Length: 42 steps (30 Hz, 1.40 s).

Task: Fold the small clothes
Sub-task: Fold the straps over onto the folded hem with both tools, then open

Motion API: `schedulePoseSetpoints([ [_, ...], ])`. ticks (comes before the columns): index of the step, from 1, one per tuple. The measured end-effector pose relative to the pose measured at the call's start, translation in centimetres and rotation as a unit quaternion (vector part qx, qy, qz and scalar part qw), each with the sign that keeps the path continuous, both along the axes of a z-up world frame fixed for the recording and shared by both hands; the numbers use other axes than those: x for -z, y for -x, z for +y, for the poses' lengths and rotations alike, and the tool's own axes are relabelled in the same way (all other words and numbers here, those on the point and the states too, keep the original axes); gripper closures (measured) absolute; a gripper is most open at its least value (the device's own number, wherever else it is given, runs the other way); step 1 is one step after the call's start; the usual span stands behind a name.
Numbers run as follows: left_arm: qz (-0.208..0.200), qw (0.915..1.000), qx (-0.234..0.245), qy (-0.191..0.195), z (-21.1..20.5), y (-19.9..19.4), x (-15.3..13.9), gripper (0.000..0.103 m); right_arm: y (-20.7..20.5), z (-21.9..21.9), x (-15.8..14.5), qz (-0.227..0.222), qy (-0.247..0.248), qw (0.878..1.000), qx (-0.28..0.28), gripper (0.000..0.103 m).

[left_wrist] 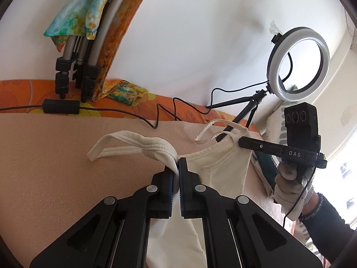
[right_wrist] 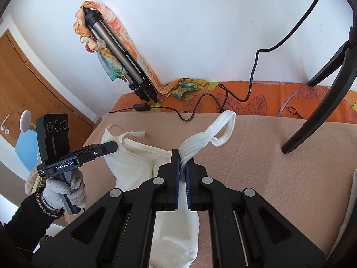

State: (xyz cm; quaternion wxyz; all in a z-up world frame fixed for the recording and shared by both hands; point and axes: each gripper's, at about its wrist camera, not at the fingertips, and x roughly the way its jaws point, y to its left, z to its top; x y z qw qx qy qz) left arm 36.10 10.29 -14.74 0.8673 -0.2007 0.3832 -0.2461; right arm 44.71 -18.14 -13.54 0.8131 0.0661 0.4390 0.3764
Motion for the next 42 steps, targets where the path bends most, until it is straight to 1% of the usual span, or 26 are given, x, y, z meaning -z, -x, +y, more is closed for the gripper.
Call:
schedulePoseSetpoints([
  [10, -0.029, 0.9995, 0.011, -0.011, -1.3, 5.8, -3.8, 0.101, 6.7, -1.5, -3.7, -0.025, 0.003, 1.0, -0.002, 0.098],
  [13, -0.033, 0.9992, 0.015, -0.016, -1.8, 7.7, -4.5, 0.101, 9.3, -2.0, -4.1, -0.028, 0.006, 1.0, -0.004, 0.098],
  [18, -0.033, 0.999, 0.021, -0.023, -2.6, 11.4, -4.5, 0.101, 13.2, -2.8, -4.1, -0.026, 0.013, 1.0, -0.004, 0.098],
  [20, -0.032, 0.9989, 0.025, -0.024, -3.1, 12.9, -4.3, 0.101, 14.7, -3.3, -3.8, -0.029, 0.016, 0.999, -0.001, 0.098],
  [24, -0.026, 0.9989, 0.03, -0.025, -3.7, 15.9, -3.4, 0.101, 17.4, -4.5, -2.7, -0.019, 0.013, 1.0, 0.005, 0.098],
  [26, -0.021, 0.9989, 0.033, -0.027, -3.9, 17.1, -2.8, 0.101, 18.8, -4.8, -2.0, -0.02, 0.022, 1.0, 0.007, 0.098],
  [30, -0.011, 0.998, 0.04, -0.047, -4.2, 19.3, -1.2, 0.101, 21.3, -5.5, -0.5, -0.019, 0.03, 0.999, 0.009, 0.098],
  [33, -0.002, 0.9964, 0.044, -0.073, -4.4, 20.6, 0.2, 0.101, 23.1, -5.6, 0.6, -0.024, 0.039, 0.999, 0.008, 0.098],
  [37, 0.018, 0.9958, 0.042, -0.079, -4.1, 21.3, 1.7, 0.101, 24.6, -5.5, 2.2, -0.027, 0.057, 0.998, 0.01, 0.098],
  [39, 0.015, 0.9948, 0.038, -0.093, -4.1, 21.8, 1.9, 0.101, 25.2, -5.3, 2.8, -0.031, 0.063, 0.997, 0.012, 0.098],
  [42, 0.019, 0.9941, 0.036, -0.101, -3.8, 22.6, 2.3, 0.101, 26.2, -5.1, 3.4, -0.035, 0.073, 0.997, 0.006, 0.098],
])
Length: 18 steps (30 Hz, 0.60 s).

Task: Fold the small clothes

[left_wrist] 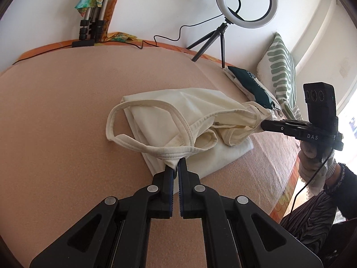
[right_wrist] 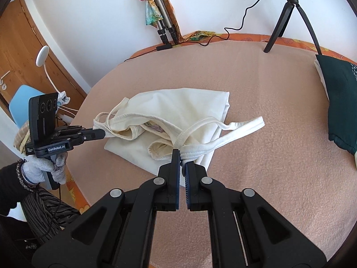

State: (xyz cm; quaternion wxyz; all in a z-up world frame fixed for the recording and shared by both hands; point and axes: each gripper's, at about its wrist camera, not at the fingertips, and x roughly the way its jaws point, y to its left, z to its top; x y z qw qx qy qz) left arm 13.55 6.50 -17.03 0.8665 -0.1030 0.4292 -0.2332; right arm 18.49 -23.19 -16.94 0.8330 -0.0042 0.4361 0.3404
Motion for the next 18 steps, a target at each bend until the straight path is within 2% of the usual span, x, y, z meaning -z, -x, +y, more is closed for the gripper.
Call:
schedulePoseSetpoints([
  [4, 0.023, 0.9996, 0.007, -0.015, 0.4, 1.1, 0.6, 0.101, 1.3, -0.2, 0.7, -0.014, 0.038, 0.999, 0.002, 0.097],
  [6, 0.032, 0.9994, 0.008, -0.015, 0.9, 1.7, 0.3, 0.101, 1.9, -0.4, 0.9, -0.005, 0.057, 0.998, -0.005, 0.096],
  [12, -0.019, 0.9996, 0.018, -0.012, 1.6, 3.0, -4.6, 0.1, 4.6, -2.5, -2.3, -0.01, 0.043, 0.998, -0.042, 0.096],
  [16, -0.05, 0.9972, 0.045, -0.035, -0.6, 0.1, -7.0, 0.095, 4.0, -2.4, -4.9, -0.043, 0.012, 0.999, -0.025, 0.096],
  [18, -0.035, 0.997, 0.057, -0.039, -1.9, -2.3, -6.6, 0.095, 2.7, -1.0, -4.7, -0.041, 0.008, 0.999, -0.023, 0.096],
])
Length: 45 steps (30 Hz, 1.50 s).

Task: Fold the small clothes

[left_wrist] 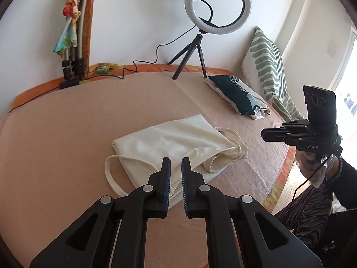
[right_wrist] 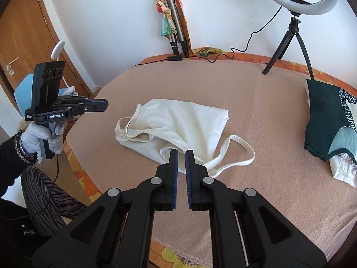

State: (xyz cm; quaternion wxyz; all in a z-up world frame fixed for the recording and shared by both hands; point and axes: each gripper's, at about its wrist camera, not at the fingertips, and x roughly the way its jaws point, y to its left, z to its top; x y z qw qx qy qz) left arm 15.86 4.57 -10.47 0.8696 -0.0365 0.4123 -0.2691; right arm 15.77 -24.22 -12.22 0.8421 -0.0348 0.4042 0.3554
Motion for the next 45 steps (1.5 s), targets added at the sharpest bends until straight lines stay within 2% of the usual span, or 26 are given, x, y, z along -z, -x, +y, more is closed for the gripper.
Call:
schedulePoseSetpoints([
  [4, 0.041, 0.9989, 0.02, -0.013, -2.1, -3.0, 2.5, 0.095, -2.4, 3.2, 2.2, 0.015, 0.014, 1.0, 0.001, 0.096],
  [6, 0.078, 0.9965, 0.029, -0.009, -2.4, -3.8, 4.3, 0.095, -3.2, 4.5, 3.6, 0.023, 0.029, 0.999, 0.002, 0.096],
  [10, 0.119, 0.9902, 0.062, -0.038, -2.6, -1.9, 6.9, 0.095, -3.5, 5.8, 5.9, 0.056, 0.047, 0.997, -0.017, 0.096],
  [15, 0.126, 0.9885, 0.064, -0.053, -1.4, 2.4, 8.5, 0.095, -1.8, 4.9, 7.2, 0.066, 0.086, 0.993, -0.046, 0.096],
  [19, 0.116, 0.9901, 0.06, -0.052, -0.4, 4.4, 7.5, 0.095, -2.0, 2.2, 5.3, 0.073, 0.032, 0.996, -0.041, 0.094],
  [20, 0.102, 0.9921, 0.054, -0.05, -0.2, 4.8, 6.7, 0.095, -2.6, 1.5, 4.7, 0.074, 0.013, 0.997, -0.031, 0.09],
  [22, 0.071, 0.9959, 0.044, -0.035, -0.4, 5.0, 4.9, 0.095, -4.4, 0.0, 3.9, 0.075, -0.02, 0.997, 0.005, 0.045],
  [23, 0.052, 0.9976, 0.036, -0.029, -0.8, 4.8, 4.0, 0.095, -5.4, -0.4, 3.8, 0.072, -0.035, 0.996, 0.026, 0.044],
  [26, 0.011, 0.9995, 0.021, -0.023, -1.8, 3.9, 2.7, 0.095, -8.9, -1.5, 4.3, 0.101, -0.077, 0.989, 0.072, 0.044],
  [27, 0.002, 0.9996, 0.014, -0.025, -2.2, 3.5, 2.7, 0.095, -10.0, -1.7, 4.6, 0.109, -0.087, 0.987, 0.084, 0.049],
  [28, 0.004, 0.9996, 0.012, -0.023, -2.6, 3.0, 2.9, 0.095, -11.2, -1.6, 5.1, 0.12, -0.094, 0.984, 0.092, 0.054],
  [31, 0.011, 0.9991, 0.018, -0.036, -3.5, 2.4, 4.0, 0.095, -13.8, -1.3, 6.8, 0.163, -0.117, 0.974, 0.107, 0.056],
  [33, 0.011, 0.9981, 0.026, -0.055, -4.0, 2.2, 4.7, 0.095, -14.7, -0.7, 7.9, 0.182, -0.112, 0.971, 0.109, 0.057],
  [36, 0.018, 0.9981, 0.023, -0.054, -3.5, 2.1, 5.3, 0.095, -15.6, 0.1, 9.5, 0.207, -0.107, 0.966, 0.114, 0.06],
  [38, 0.027, 0.9978, 0.024, -0.055, -3.2, 2.1, 5.9, 0.095, -15.9, 0.3, 10.2, 0.224, -0.123, 0.961, 0.108, 0.066],
  [42, 0.036, 0.9974, 0.024, -0.058, -2.9, 2.2, 6.6, 0.095, -16.2, 0.8, 10.0, 0.223, -0.135, 0.96, 0.101, 0.076],
  [45, 0.042, 0.9972, 0.024, -0.058, -3.0, 2.3, 7.2, 0.095, -16.2, 1.5, 9.9, 0.215, -0.124, 0.964, 0.097, 0.096],
])
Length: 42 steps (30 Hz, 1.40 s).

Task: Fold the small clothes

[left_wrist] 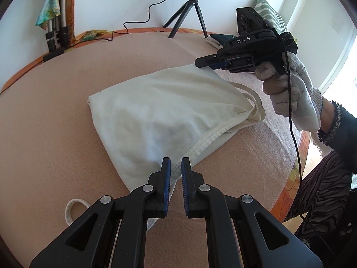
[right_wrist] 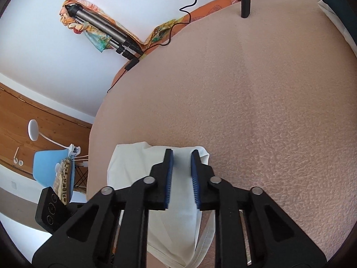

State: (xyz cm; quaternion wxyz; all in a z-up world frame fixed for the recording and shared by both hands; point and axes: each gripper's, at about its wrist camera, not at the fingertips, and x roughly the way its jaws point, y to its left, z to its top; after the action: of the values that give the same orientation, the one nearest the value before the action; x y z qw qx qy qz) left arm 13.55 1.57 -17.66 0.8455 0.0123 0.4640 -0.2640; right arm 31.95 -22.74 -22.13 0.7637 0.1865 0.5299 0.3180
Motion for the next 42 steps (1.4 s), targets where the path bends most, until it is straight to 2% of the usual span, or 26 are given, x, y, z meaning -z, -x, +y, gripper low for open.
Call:
schedulePoseSetpoints([
  [3, 0.002, 1.0, 0.008, -0.003, -0.3, -0.1, 0.2, 0.095, 0.2, 1.1, -0.6, -0.035, 0.041, 0.998, -0.011, 0.099],
  [5, 0.005, 0.9999, 0.014, -0.007, -0.5, 0.0, 0.5, 0.095, -0.2, 1.4, -0.9, -0.056, 0.067, 0.996, 0.005, 0.1],
  [7, 0.005, 0.9999, 0.011, -0.003, -0.3, 0.2, 0.6, 0.095, -1.0, 1.1, -0.3, -0.045, 0.063, 0.997, 0.019, 0.1],
  [10, 0.005, 0.9999, 0.011, -0.006, -0.3, 0.4, 0.6, 0.095, -0.7, 1.6, -0.2, -0.045, 0.082, 0.996, 0.001, 0.1],
  [13, 0.008, 0.9999, 0.014, -0.005, -0.2, 0.8, 0.4, 0.095, 0.4, 0.5, -1.5, -0.064, 0.115, 0.991, 0.024, 0.099],
  [16, -0.006, 0.9999, 0.012, 0.001, 0.0, 1.3, -0.5, 0.095, 2.9, -0.1, -3.6, -0.102, 0.129, 0.986, 0.002, 0.099],
  [19, -0.015, 0.9999, 0.008, 0.002, 0.5, 1.2, -1.1, 0.095, 5.9, 0.6, -4.4, -0.133, 0.16, 0.977, -0.054, 0.099],
  [21, -0.012, 0.9999, 0.001, -0.005, 0.8, 0.7, -1.0, 0.095, 7.1, 1.3, -3.6, -0.123, 0.194, 0.969, -0.092, 0.099],
  [23, -0.008, 0.9999, -0.009, 0.004, 1.3, 0.4, -1.2, 0.095, 8.3, 2.0, -2.4, -0.103, 0.243, 0.956, -0.128, 0.099],
  [25, -0.015, 0.9998, -0.017, -0.001, 1.7, 0.3, -1.6, 0.095, 10.2, 2.2, -1.9, -0.095, 0.267, 0.944, -0.168, 0.099],
  [28, -0.025, 0.9994, -0.026, -0.001, 2.5, 0.6, -2.3, 0.095, 13.7, 1.5, -3.0, -0.122, 0.296, 0.925, -0.205, 0.099],
  [30, -0.024, 0.999, -0.037, 0.006, 3.2, 0.4, -2.6, 0.095, 14.8, 0.5, -3.9, -0.116, 0.28, 0.931, -0.202, 0.099],
  [33, -0.022, 0.9987, -0.045, 0.012, 3.7, -0.1, -2.7, 0.095, 15.7, -0.6, -5.2, -0.131, 0.266, 0.938, -0.177, 0.099],
  [36, -0.008, 0.9994, -0.032, 0.002, 3.0, -0.4, -1.8, 0.095, 15.6, -1.2, -5.9, -0.141, 0.243, 0.949, -0.144, 0.099],
  [42, 0.021, 0.9992, -0.026, -0.02, 2.5, 0.8, 0.5, 0.095, 14.7, -0.2, -4.9, -0.144, 0.215, 0.96, -0.104, 0.098],
])
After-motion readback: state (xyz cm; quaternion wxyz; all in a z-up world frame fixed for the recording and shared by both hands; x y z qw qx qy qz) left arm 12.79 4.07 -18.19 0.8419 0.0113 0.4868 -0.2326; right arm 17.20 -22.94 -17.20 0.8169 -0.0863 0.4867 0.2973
